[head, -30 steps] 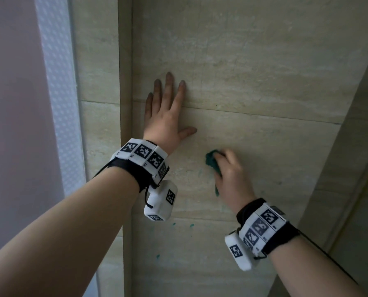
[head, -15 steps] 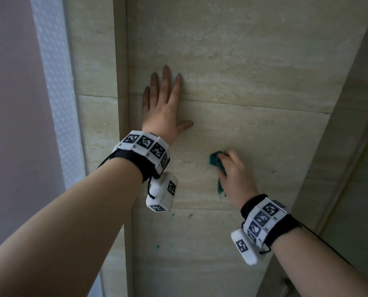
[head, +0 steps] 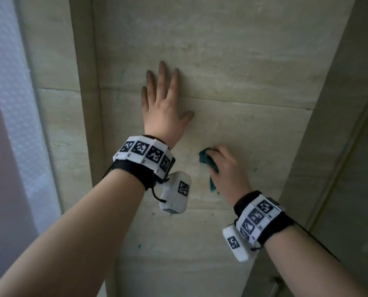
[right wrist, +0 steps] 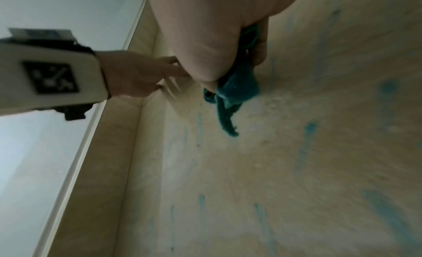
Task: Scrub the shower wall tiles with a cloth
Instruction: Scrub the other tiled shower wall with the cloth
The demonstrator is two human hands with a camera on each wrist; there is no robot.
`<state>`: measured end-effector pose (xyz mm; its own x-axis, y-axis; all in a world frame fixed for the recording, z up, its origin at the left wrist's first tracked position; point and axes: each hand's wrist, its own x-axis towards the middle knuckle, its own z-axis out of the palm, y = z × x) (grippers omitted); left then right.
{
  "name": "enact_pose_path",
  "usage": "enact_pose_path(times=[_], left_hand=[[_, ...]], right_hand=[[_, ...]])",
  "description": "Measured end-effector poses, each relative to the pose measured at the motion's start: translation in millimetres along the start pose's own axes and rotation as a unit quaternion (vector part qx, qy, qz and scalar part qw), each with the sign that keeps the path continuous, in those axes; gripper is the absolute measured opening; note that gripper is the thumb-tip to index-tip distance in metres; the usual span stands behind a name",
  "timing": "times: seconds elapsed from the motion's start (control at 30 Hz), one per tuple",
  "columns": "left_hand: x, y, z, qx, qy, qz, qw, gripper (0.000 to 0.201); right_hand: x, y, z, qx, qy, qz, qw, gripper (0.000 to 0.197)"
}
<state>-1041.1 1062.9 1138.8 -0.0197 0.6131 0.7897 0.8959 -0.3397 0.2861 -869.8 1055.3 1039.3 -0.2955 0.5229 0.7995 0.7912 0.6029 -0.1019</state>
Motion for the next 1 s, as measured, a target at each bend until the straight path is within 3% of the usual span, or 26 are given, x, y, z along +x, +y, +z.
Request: enact_pose_path(times=[0.1,0.27,0.33,0.4,0.5,0.57,0.63,0.77,0.83,0.9,1.0], left_hand=[[4.5,14.6,9.0,-0.018,0.024,-0.028,0.999,0.095],[5.7,24.1,21.4,-0.027,0.051,-0.049,0.997,0.095],[5.7,24.1,24.3,-0.024,0.056,-0.052,0.997,0.095],[4.8,24.2,25.0,-0.016,0.053,-0.052,0.997,0.096],[2.1,22.3,23.9,-0.015,0.044,-0.043,0.998,0.1],[1.0,20.3,22.7,-0.013,0.037,-0.037,0.999,0.102],[-0.2,18.8,22.4,-0.009,0.032,-0.032,0.999,0.102],[-0.3,17.1,23.6,-0.007,0.03,-0.023,0.999,0.102],[-0.7,15.2,25.5,-0.014,0.032,-0.022,0.999,0.102],[0.2,13.2,27.1,-0.02,0.036,-0.017,0.999,0.102],[0.8,10.5,28.0,-0.025,0.04,-0.01,0.999,0.103]], right_hand=[[5.5,16.6,-13.9,0.024,-0.007,0.005,1.0,0.029],[56.6,40.0,-54.0,0.051,0.167,0.014,0.985,0.024],[63.5,42.7,-56.0,0.067,0.189,0.009,0.98,0.023],[58.1,41.0,-44.5,0.109,0.163,-0.009,0.981,0.02],[29.3,33.8,-12.7,0.174,0.046,-0.024,0.983,0.015],[13.1,29.7,0.7,0.167,0.017,-0.031,0.985,0.017],[14.3,28.7,-4.1,0.148,0.04,-0.018,0.988,0.02],[54.8,44.1,-40.1,0.106,0.213,0.017,0.971,0.019],[69.6,51.0,-51.7,0.085,0.263,0.032,0.96,0.019],[69.1,48.0,-47.4,0.084,0.261,0.029,0.961,0.02],[48.9,31.3,-23.4,0.088,0.152,-0.028,0.984,0.024]])
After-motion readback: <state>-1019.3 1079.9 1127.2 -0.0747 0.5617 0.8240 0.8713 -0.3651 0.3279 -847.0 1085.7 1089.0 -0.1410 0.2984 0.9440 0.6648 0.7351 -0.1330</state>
